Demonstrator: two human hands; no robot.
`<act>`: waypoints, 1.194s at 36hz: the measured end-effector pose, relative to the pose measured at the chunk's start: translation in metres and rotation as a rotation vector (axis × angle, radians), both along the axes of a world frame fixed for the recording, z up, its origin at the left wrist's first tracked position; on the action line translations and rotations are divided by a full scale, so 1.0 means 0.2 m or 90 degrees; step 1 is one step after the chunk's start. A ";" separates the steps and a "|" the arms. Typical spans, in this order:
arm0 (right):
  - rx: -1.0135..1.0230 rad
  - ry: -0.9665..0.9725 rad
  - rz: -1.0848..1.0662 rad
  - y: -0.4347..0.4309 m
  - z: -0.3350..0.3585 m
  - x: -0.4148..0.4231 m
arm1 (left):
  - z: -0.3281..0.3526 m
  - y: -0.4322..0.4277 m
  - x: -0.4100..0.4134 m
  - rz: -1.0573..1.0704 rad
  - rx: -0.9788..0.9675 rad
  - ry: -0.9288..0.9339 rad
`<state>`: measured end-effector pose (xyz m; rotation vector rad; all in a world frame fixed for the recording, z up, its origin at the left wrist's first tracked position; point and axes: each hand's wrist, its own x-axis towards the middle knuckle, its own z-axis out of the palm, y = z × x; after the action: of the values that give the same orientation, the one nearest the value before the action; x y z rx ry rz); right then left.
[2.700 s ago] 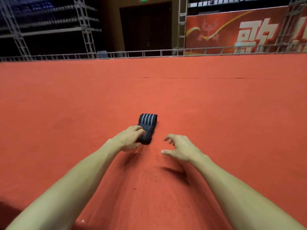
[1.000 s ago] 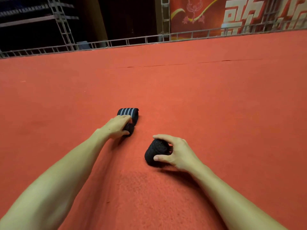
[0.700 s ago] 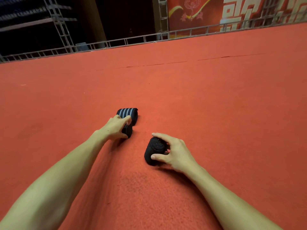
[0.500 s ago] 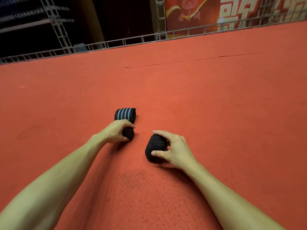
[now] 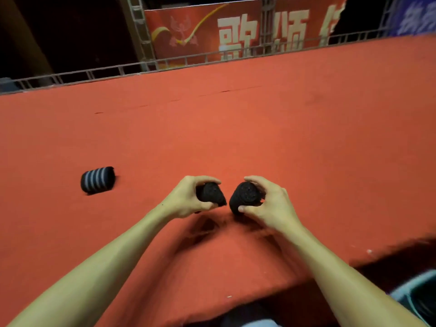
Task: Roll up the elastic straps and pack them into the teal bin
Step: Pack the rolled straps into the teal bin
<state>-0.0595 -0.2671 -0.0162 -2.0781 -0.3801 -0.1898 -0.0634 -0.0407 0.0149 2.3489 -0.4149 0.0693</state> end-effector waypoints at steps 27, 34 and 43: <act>-0.044 0.161 -0.630 -1.82 -0.41 -0.93 | -0.39 -2.05 -0.28 -0.601 0.082 -0.022; -0.019 0.220 -0.697 -1.83 -0.52 -0.98 | -0.50 -2.08 -0.26 -0.577 0.094 -0.004; 0.028 0.254 -0.793 -1.74 -0.59 -0.96 | -0.56 -2.10 -0.21 -0.562 0.049 0.003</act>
<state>-0.2525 -0.6160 -0.1339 -1.9669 1.1788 -0.4816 -0.1047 -0.4602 -0.0970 2.0371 -1.4169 -0.3733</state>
